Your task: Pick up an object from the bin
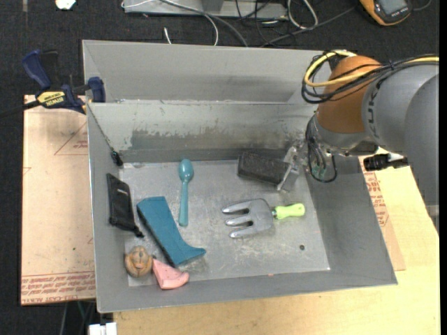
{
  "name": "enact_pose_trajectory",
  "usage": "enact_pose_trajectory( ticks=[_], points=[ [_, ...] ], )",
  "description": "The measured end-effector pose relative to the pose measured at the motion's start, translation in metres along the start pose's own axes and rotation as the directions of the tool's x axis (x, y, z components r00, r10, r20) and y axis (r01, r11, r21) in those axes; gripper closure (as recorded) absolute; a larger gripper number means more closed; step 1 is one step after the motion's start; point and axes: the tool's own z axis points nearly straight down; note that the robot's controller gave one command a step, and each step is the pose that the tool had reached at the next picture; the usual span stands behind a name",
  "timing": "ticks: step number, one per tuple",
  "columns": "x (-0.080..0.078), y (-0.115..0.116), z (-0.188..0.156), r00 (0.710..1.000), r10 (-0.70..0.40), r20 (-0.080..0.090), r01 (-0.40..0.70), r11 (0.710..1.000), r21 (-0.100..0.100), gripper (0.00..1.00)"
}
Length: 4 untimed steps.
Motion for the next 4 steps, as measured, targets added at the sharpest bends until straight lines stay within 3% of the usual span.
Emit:
enact_pose_trajectory(
  ticks=[4],
  points=[
    [0.0, -0.0001, 0.0, 1.0, 0.0, 0.0, 0.0, 1.0, 0.0, 1.0]
  ],
)
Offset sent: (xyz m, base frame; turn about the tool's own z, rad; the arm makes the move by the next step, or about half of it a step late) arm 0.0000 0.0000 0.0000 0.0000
